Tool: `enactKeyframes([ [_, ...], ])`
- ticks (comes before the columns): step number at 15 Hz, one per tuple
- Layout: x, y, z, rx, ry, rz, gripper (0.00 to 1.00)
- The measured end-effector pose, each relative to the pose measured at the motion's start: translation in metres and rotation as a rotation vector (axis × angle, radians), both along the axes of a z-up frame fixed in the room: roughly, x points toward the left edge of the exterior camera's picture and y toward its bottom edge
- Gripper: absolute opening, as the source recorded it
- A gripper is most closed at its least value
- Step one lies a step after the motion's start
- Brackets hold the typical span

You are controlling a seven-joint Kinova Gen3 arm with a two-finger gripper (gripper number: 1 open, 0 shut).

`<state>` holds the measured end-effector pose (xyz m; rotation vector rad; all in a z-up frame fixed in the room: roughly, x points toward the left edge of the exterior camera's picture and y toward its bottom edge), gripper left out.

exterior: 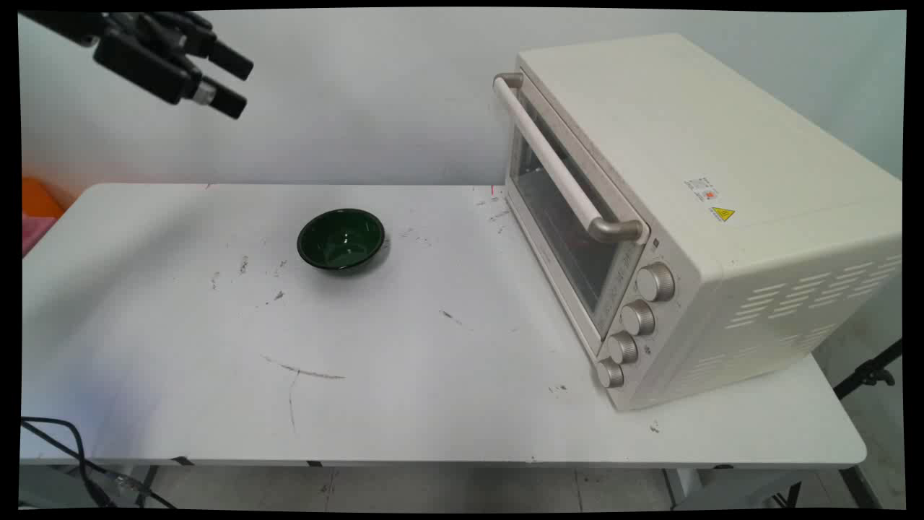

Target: Open the oven

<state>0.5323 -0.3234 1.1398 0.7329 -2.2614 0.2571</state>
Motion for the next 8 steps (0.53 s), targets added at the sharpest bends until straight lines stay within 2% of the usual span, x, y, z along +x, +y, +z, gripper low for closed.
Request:
enactKeyframes([
  [4,-0.024,-0.017,0.017,-0.015,0.011,0.041,1.0],
  [8,-0.064,-0.044,0.038,-0.023,0.012,0.082,1.0],
])
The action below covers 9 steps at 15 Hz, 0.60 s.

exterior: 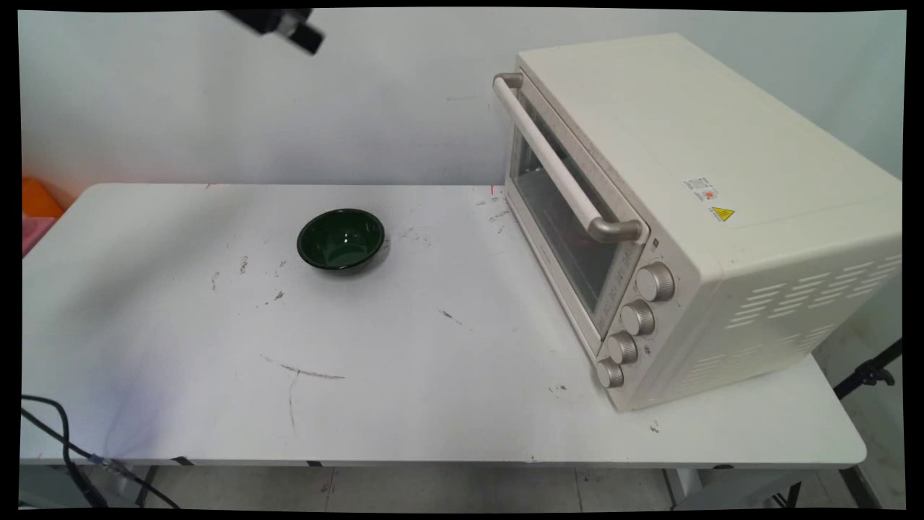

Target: Open the oven

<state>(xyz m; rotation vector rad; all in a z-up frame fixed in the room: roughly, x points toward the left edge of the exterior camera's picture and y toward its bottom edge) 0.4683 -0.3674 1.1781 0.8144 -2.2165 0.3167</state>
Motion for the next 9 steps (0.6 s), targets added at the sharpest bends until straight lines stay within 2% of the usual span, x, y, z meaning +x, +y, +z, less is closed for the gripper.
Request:
enactKeyframes([
  [4,-0.038,-0.025,0.012,0.006,-0.008,0.021,1.0],
  [9,-0.102,-0.07,0.015,0.035,-0.035,0.041,1.0],
])
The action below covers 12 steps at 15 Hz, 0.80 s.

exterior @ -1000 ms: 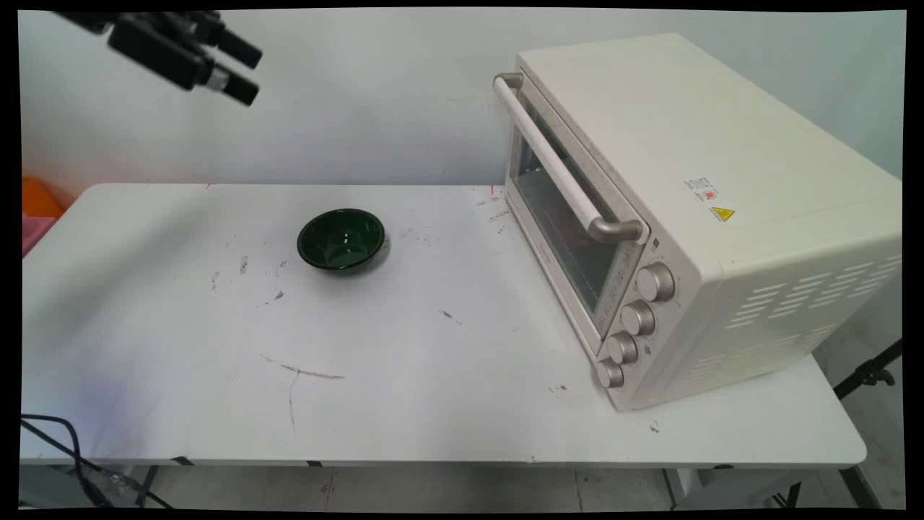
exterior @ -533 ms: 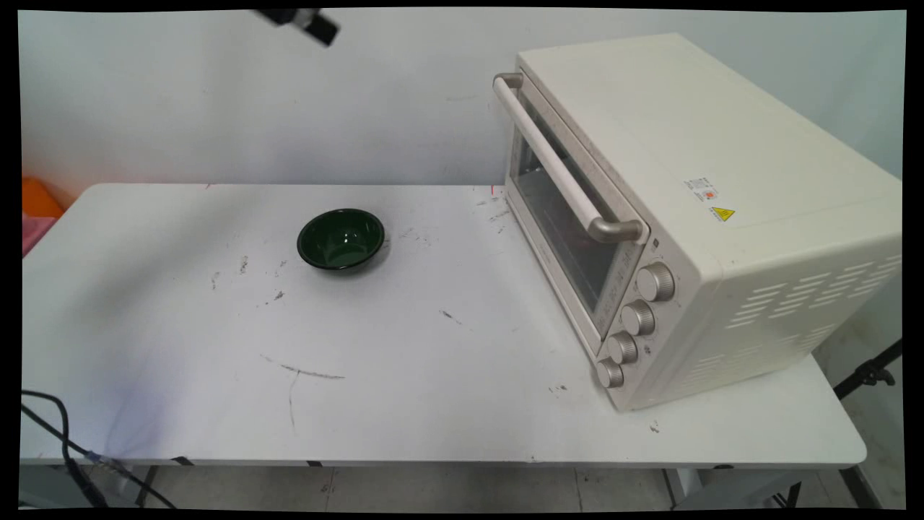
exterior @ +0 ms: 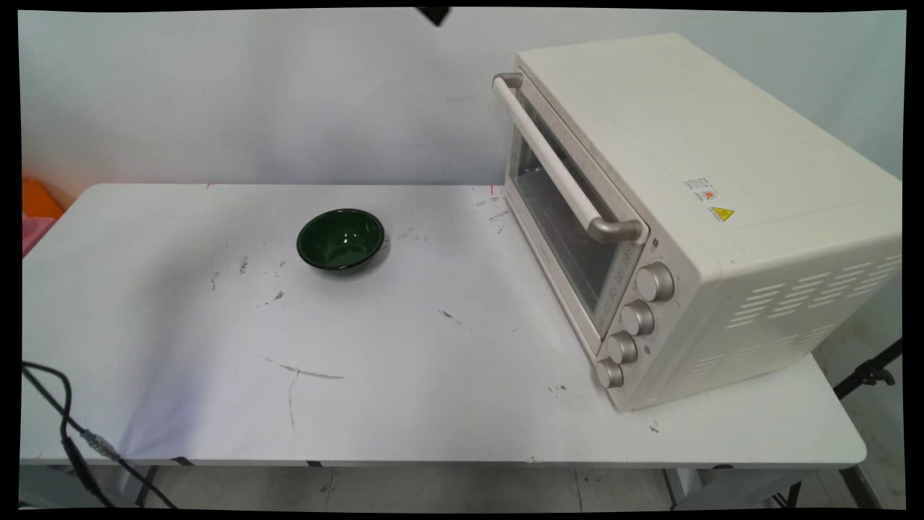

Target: Open the oven

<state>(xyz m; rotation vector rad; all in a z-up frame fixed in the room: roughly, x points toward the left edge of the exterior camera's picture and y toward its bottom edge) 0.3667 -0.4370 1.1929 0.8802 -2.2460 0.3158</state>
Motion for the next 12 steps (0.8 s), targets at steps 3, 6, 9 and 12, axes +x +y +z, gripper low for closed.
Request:
enactKeyframes([
  [3,-0.034,-0.021,-0.005,0.032,-0.025,-0.008,1.0],
  [6,-0.063,-0.039,-0.015,0.065,-0.055,-0.03,1.0],
  [9,-0.086,-0.055,-0.027,0.096,-0.082,-0.055,1.0],
  [12,-0.105,-0.069,-0.041,0.116,-0.106,-0.077,1.0],
])
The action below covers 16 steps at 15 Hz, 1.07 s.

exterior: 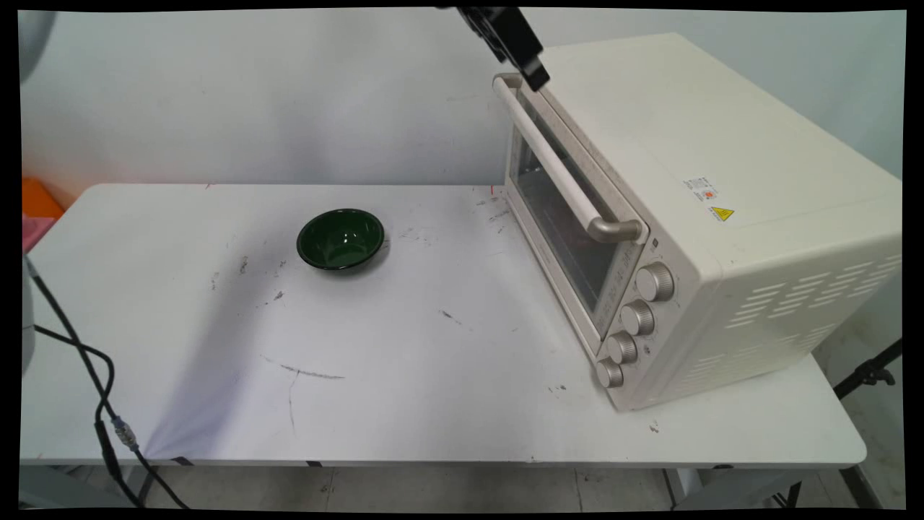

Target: Open the oven

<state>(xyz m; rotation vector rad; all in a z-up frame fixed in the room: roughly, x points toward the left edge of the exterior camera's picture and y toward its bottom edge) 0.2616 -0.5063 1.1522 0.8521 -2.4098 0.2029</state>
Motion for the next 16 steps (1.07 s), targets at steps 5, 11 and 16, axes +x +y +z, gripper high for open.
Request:
enactKeyframes([
  [5,-0.023,-0.019,-0.022,0.023,-0.025,-0.019,0.0],
  [11,-0.044,-0.033,-0.048,0.051,-0.036,-0.028,0.0],
  [16,-0.056,-0.041,-0.068,0.062,-0.045,-0.031,0.0],
])
